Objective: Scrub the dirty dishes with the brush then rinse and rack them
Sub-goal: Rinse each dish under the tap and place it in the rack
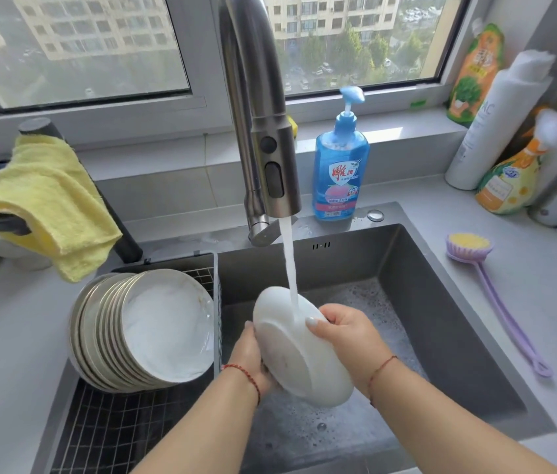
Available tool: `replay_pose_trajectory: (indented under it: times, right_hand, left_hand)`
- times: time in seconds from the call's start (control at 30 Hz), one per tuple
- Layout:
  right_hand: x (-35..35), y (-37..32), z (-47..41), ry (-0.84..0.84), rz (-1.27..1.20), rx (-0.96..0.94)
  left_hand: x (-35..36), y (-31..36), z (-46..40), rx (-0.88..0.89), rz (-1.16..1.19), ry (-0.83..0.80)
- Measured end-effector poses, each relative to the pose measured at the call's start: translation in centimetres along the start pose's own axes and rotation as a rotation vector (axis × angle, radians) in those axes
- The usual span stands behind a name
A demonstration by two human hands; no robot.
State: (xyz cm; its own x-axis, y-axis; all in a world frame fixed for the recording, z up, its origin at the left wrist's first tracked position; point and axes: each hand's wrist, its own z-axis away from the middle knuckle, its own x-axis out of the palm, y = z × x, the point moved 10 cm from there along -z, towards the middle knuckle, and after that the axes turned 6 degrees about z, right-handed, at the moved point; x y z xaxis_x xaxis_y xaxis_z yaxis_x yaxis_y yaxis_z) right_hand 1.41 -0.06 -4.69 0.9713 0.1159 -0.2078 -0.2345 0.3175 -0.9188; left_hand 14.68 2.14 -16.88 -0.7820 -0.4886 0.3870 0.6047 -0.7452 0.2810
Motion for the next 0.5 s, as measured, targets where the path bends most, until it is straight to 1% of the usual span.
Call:
replay_pose_trajectory:
  times: [0.1,0.17,0.33,0.43,0.5]
  right_hand:
    - [1.0,0.4,-1.8,0.000,-0.104,0.074]
    - [1.4,1.0,-2.9,0.001,-0.142,0.134]
    - [1.7,2.6,-4.3,0.016,-0.300,0.273]
    - [1.1,3.5,-4.3,0.042,-0.403,0.354]
    - [0.4,4.0,-4.2,0.058,-0.485,0.400]
  left_hand:
    - [-1.3,-1.8,0.1,-0.101,0.095,0.016]
    - [-1.7,-2.2,0.2,-0.124,0.135,0.023]
    - [-3.0,-1.9,0.7,-0.032,0.204,0.093]
    - [-3.2,-2.1,0.9,-0.031,0.230,0.098]
    - [-3.3,-1.8,1.4,0.010,0.236,0.130]
